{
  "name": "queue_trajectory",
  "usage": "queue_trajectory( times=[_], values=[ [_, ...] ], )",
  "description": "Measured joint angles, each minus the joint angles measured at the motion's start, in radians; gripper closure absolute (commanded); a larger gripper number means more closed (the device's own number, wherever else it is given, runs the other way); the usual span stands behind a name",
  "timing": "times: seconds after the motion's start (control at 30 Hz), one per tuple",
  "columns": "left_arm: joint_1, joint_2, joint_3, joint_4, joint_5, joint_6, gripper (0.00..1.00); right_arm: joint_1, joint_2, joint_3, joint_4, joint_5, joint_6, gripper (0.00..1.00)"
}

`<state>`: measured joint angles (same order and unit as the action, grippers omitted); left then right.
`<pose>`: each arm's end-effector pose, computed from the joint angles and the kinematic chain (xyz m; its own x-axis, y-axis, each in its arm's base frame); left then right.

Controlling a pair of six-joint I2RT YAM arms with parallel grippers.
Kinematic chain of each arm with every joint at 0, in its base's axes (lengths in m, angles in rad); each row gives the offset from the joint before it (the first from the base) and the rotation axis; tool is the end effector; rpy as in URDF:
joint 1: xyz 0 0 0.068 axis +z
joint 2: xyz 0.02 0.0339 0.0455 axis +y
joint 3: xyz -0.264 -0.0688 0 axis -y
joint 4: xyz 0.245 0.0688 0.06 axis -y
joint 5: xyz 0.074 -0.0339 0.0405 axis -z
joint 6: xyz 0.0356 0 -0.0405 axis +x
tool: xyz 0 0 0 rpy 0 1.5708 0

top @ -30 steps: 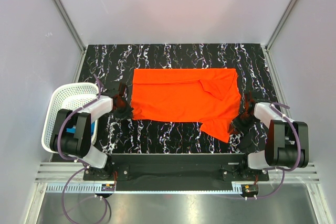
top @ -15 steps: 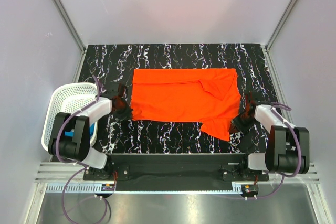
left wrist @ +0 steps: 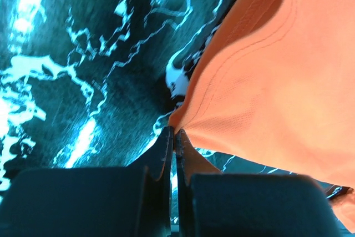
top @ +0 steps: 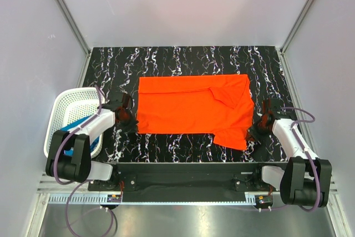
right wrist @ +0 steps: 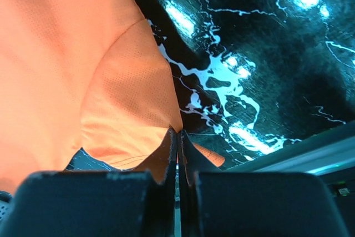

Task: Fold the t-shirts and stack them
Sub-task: Fold the tshirt

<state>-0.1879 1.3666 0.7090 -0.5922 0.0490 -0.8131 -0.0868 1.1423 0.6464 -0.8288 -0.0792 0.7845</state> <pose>0.2272 -0.0450 0.1658 -0.7872 -0.5889 -0.1831 -0.5385 0.8011 -0.2611 0.1806 -0.0129 0.1836 -0.6363 0.7623 -0.1182 0.7302 0.6447 0.2264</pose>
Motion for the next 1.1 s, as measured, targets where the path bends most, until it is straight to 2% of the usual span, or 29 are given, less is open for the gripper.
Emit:
queue_trajectory(
  times=[0.33,0.5,0.7,0.93,1.1],
  values=[
    [0.001,-0.143,-0.048,-0.050,0.021,0.003,1.00,0.000,-0.029,0.023,-0.037,-0.004,-0.049,1.00],
    [0.001,-0.145,-0.016,-0.076,0.023,0.028,1.00,0.000,-0.020,0.096,-0.038,-0.027,-0.087,1.00],
    [0.001,-0.029,0.141,-0.096,0.022,0.061,1.00,0.000,0.087,0.310,0.005,-0.046,-0.140,1.00],
    [0.005,0.192,0.338,-0.105,0.023,0.084,1.00,0.000,0.390,0.504,0.062,-0.117,-0.195,1.00],
    [0.040,0.307,0.458,-0.113,0.034,0.086,1.00,0.000,0.505,0.616,0.059,-0.156,-0.208,1.00]
  ],
)
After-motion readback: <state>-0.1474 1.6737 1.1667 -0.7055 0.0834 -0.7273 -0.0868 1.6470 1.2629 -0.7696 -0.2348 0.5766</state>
